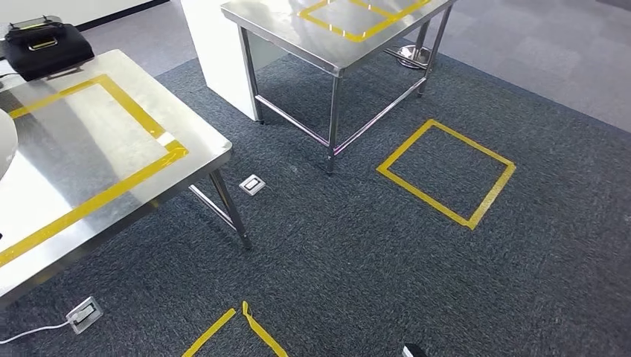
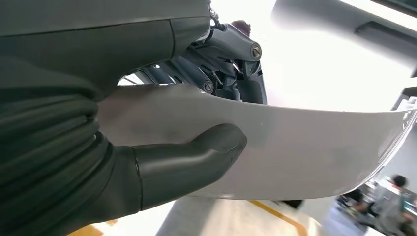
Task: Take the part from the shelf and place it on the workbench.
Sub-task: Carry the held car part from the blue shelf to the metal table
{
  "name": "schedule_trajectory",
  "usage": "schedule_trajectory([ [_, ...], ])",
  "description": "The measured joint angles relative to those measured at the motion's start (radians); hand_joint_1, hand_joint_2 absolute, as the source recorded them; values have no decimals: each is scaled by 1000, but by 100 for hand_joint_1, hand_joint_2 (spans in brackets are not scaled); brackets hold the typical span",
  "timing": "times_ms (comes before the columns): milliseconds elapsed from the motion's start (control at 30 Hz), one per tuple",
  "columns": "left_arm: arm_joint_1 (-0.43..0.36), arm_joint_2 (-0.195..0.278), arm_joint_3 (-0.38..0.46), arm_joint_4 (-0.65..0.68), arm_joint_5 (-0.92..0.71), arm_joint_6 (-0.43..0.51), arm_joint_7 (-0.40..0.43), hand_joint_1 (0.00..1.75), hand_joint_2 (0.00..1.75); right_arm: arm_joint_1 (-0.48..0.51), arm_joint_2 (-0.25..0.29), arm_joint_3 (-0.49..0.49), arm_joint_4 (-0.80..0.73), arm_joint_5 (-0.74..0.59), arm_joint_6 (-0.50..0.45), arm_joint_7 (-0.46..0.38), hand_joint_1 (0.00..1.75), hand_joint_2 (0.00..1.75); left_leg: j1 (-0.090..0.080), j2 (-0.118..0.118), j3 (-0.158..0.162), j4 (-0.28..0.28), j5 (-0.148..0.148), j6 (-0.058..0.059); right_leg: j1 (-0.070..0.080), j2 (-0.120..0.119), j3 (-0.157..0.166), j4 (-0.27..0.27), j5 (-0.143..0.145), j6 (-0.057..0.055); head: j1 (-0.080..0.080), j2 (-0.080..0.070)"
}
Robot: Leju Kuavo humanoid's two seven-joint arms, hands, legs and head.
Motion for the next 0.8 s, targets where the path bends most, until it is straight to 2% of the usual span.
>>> schedule_trajectory([
  [67,-26,2,0,41,-35,31,8,175,175,-1,0,0,0,1,-1,0,0,0,-1,-23,-4,1,3,-10,-1,37,51,-114,41,-7,0,0],
  [100,-40,3,0,63,-53,47,13,175,175,-2,0,0,0,2,-1,0,0,0,0,-33,-7,0,5,-17,0,46,61,-138,44,-9,0,0],
  [133,-53,6,0,87,-71,60,17,175,175,-3,0,0,0,2,-1,1,0,0,1,-44,-9,-4,8,-26,2,44,63,-142,42,-11,1,0],
  [167,-64,10,0,110,-87,72,22,175,175,-4,0,0,0,2,-2,1,0,0,4,-54,-10,-8,12,-34,2,32,65,-146,44,-15,2,0],
  [200,-74,15,0,135,-105,84,26,175,175,-5,1,0,0,3,-2,1,0,0,5,-51,-13,-9,13,-40,1,22,68,-152,48,-21,1,0],
  [267,-105,23,-2,188,-134,103,32,175,175,-4,2,-1,0,3,-2,1,0,0,3,-5,-36,33,-12,-47,-2,-1,75,-163,56,-34,-5,0],
  [300,-125,25,-3,218,-146,108,36,175,175,-4,3,-1,0,3,-2,1,0,0,3,28,-62,85,-39,-49,-1,-13,76,-165,58,-38,-8,0],
  [333,-147,25,-5,249,-158,110,40,175,175,-3,3,-2,0,3,-3,1,0,0,2,50,-93,152,-70,-52,0,-25,76,-166,57,-41,-10,0],
  [367,-167,24,-7,285,-171,112,43,175,175,-2,3,-3,0,4,-2,2,0,0,3,62,-123,214,-93,-55,1,-38,76,-165,56,-43,-11,0],
  [400,-185,24,-9,320,-187,115,47,175,175,-2,3,-4,0,6,-2,2,0,0,4,67,-141,254,-102,-57,1,-50,76,-164,54,-44,-11,0],
  [433,-204,24,-11,357,-201,118,50,175,175,-2,3,-5,0,7,-1,2,0,0,5,70,-140,256,-92,-59,1,-62,76,-163,53,-43,-11,0],
  [467,-225,26,-14,392,-214,120,53,175,175,-3,4,-6,0,8,-1,2,0,0,6,77,-119,218,-66,-60,1,-73,77,-161,50,-42,-11,0],
  [500,-249,29,-17,423,-223,121,57,175,175,-3,4,-6,0,9,0,2,0,0,7,90,-84,151,-34,-61,1,-84,77,-157,47,-39,-11,0],
  [567,-302,34,-24,486,-236,119,64,175,175,-3,4,-7,0,9,0,1,0,0,1,123,-23,37,3,-52,6,-104,76,-149,38,-29,-11,0],
  [600,-326,35,-27,515,-241,118,69,175,175,-4,4,-7,0,9,0,1,0,0,-2,130,-10,11,7,-44,9,-112,77,-146,35,-24,-9,0],
  [667,-361,39,-32,571,-252,117,79,175,175,-6,4,-7,0,10,1,0,0,0,-3,115,-12,8,6,-28,13,-128,79,-145,32,-15,-6,0],
  [700,-375,43,-34,595,-256,117,84,175,175,-7,4,-8,0,10,0,1,0,0,-2,106,-14,7,7,-23,12,-127,81,-143,29,-9,-5,0],
  [767,-404,46,-36,636,-260,118,93,175,175,-8,4,-8,0,12,0,1,0,0,3,88,-16,6,10,-12,6,-86,65,-104,1,3,-4,0],
  [800,-417,45,-38,653,-260,120,96,175,175,-7,4,-8,0,12,0,2,0,0,5,80,-18,5,11,-8,3,-57,42,-57,-25,9,-2,0],
])
